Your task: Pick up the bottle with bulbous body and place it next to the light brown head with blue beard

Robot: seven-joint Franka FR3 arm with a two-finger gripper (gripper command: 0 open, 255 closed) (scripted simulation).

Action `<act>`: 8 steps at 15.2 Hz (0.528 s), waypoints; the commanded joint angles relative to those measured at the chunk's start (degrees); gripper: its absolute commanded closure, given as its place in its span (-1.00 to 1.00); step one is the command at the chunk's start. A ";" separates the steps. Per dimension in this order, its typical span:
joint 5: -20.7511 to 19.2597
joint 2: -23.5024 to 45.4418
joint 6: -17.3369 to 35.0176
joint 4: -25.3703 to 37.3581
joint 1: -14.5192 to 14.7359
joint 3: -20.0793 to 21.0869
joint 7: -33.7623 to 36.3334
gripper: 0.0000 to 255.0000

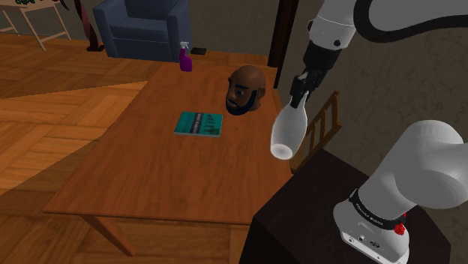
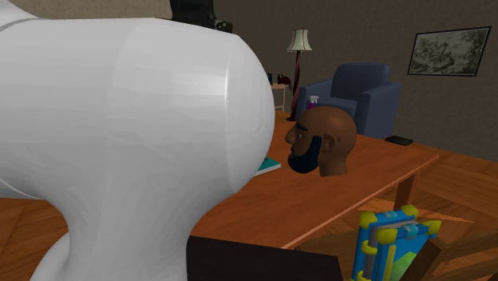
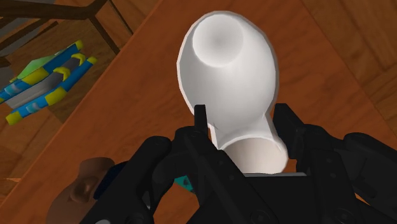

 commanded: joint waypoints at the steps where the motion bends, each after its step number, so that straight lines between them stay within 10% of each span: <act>1: -0.01 -0.06 -1.86 1.80 0.00 0.00 0.03 1.00; 8: -0.11 0.58 -6.97 7.55 -0.07 -0.10 -0.01 1.00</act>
